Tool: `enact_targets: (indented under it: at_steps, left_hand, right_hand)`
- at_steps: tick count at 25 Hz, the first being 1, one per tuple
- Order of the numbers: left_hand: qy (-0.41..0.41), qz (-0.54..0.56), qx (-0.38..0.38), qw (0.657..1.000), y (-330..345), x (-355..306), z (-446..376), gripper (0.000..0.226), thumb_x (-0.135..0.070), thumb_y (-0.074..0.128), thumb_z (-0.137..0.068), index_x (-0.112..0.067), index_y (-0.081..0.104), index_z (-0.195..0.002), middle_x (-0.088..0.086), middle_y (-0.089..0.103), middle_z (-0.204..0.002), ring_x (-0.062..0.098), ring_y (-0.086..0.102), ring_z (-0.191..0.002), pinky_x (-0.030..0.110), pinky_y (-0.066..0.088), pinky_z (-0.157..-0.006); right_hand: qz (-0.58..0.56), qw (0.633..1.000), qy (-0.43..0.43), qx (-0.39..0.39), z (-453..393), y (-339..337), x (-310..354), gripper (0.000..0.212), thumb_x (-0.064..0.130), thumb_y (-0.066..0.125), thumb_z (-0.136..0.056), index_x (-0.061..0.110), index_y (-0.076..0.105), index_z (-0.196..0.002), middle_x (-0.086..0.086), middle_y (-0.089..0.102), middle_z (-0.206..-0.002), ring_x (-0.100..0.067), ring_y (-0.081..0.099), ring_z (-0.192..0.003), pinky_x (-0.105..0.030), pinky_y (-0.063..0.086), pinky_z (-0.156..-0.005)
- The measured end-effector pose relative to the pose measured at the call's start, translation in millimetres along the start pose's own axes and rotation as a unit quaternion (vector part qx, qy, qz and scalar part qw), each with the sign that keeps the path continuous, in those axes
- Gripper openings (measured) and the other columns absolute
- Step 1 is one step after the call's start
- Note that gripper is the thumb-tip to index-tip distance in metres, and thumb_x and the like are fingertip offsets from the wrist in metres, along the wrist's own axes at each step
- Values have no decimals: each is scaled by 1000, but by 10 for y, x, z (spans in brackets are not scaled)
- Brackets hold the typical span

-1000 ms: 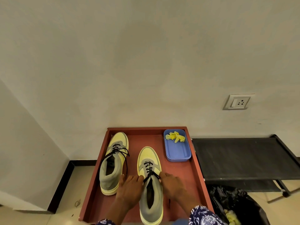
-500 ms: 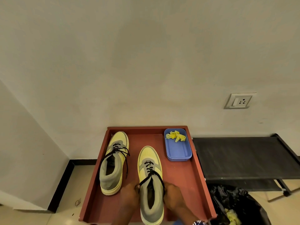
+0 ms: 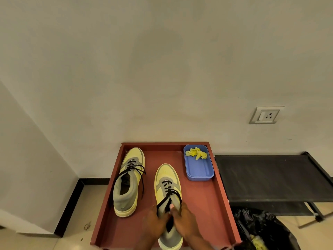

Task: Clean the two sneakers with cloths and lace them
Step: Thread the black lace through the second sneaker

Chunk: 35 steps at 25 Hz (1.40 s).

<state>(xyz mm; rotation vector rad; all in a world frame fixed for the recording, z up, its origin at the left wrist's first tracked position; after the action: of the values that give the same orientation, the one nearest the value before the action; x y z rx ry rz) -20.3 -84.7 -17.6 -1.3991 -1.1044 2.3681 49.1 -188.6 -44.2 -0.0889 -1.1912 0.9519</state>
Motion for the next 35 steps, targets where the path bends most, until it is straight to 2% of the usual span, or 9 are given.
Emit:
enact_targets:
  at_steps: [3, 7, 10, 17, 23, 27, 30, 32, 35]
  left_hand:
    - [-14, -74, 12, 997, -65, -23, 15, 40, -43, 49, -83, -20, 46, -115, 9, 61, -112, 27, 57, -110, 36, 46, -92]
    - [-66, -14, -1, 998, -62, -47, -53, 35, -20, 44, -90, 0, 50, -119, 16, 60, -117, 28, 57, -111, 28, 40, -89]
    - [-96, -9, -17, 995, -140, 32, -228, 32, -14, 40, -94, -1, 47, -122, 14, 60, -120, 28, 57, -112, 28, 40, -87]
    - [-85, 29, -57, 994, -309, 185, -641, 24, -10, 38, -95, 3, 49, -111, 20, 64, -106, 33, 60, -100, 31, 42, -78]
    - [-74, 51, -104, 990, -390, 253, -849, 23, -9, 38, -95, 4, 51, -108, 21, 64, -105, 32, 60, -97, 27, 39, -73]
    - [-97, 39, -117, 988, -411, 211, -889, 24, -12, 40, -95, 2, 46, -114, 22, 62, -108, 33, 61, -98, 29, 43, -72]
    - [-95, 3, -119, 988, -485, 123, -816, 27, -19, 41, -96, -1, 41, -116, 18, 62, -108, 30, 63, -96, 29, 48, -73]
    - [-57, -43, -153, 986, -638, 77, -757, 27, -20, 41, -96, -5, 43, -118, 14, 62, -111, 24, 63, -99, 23, 48, -72]
    - [-29, -69, -238, 968, -970, 185, -757, 30, -13, 50, -91, 1, 49, -118, 17, 55, -117, 28, 54, -105, 30, 46, -85]
  right_hand:
    - [79, 997, -3, 15, -39, 36, 14, 58, 24, 44, -93, 0, 24, -142, -15, 49, -137, -29, 48, -125, -27, 40, -99]
    - [124, 992, -8, 3, -153, 64, 133, 51, 19, 39, -95, -1, 26, -140, -16, 53, -131, -31, 52, -119, -30, 42, -95]
    - [140, 990, -21, -5, -284, 115, 274, 47, 19, 38, -96, 0, 29, -137, -17, 54, -130, -32, 53, -117, -32, 44, -95]
    - [134, 989, -51, -22, -644, 235, 547, 42, 15, 38, -96, 0, 32, -135, -16, 56, -128, -30, 55, -115, -31, 45, -94]
    - [137, 989, -53, -25, -831, 333, 657, 46, 14, 36, -96, -2, 27, -139, -19, 55, -128, -32, 55, -115, -32, 45, -93]
    - [148, 987, -55, -39, -879, 353, 692, 38, 11, 37, -94, -2, 36, -131, -19, 58, -122, -32, 58, -109, -36, 48, -92]
    - [136, 989, -47, -32, -859, 366, 703, 41, 10, 37, -95, -3, 32, -134, -19, 56, -124, -32, 56, -111, -34, 47, -89]
    - [126, 991, -42, -28, -856, 361, 700, 45, 12, 37, -95, -3, 28, -137, -20, 54, -126, -34, 54, -113, -34, 46, -90]
    - [93, 995, -27, -16, -839, 354, 697, 45, 21, 42, -96, -1, 32, -133, -19, 54, -126, -35, 54, -114, -33, 46, -88]
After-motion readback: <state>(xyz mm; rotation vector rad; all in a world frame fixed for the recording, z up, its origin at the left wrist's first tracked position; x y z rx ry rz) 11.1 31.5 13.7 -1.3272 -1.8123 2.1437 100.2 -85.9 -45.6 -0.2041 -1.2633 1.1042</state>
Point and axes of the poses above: each hand's wrist, its own z-axis away from the middle knuckle, its own y-axis out of the palm, x = y × z, the point moved 3 cm from there along -z, towards the middle knuckle
